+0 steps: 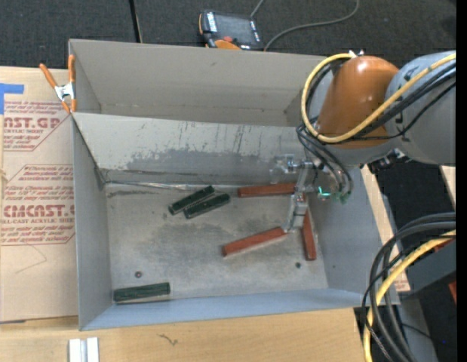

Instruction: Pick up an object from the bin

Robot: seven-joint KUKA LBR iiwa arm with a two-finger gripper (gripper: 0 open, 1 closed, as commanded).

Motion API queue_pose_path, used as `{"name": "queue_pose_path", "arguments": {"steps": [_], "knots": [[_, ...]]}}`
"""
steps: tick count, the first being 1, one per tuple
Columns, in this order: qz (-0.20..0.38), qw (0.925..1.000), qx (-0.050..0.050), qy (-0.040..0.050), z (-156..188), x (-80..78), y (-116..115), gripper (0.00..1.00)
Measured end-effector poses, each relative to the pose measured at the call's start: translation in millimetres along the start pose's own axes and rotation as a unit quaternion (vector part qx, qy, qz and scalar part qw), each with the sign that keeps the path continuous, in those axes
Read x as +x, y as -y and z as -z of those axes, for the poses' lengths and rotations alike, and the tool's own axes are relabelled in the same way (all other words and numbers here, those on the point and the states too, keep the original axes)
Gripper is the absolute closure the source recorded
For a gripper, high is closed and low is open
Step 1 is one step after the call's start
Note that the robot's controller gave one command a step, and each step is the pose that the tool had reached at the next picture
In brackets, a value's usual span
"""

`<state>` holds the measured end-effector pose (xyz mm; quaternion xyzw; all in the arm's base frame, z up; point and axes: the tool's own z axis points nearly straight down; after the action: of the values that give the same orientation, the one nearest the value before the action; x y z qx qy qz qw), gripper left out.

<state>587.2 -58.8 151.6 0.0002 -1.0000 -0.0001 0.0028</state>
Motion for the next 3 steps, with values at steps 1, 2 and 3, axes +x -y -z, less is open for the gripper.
{"name": "queue_pose_path", "arguments": {"steps": [1,2,3], "knots": [[-0.007,1.0000,-0.001,-0.0007,-81,17.6,-32,0.00],[-0.008,1.0000,0.000,0.0030,-76,15.0,-31,1.00],[0.041,0.9991,0.002,0.0071,43,49.9,10,1.00]]}}
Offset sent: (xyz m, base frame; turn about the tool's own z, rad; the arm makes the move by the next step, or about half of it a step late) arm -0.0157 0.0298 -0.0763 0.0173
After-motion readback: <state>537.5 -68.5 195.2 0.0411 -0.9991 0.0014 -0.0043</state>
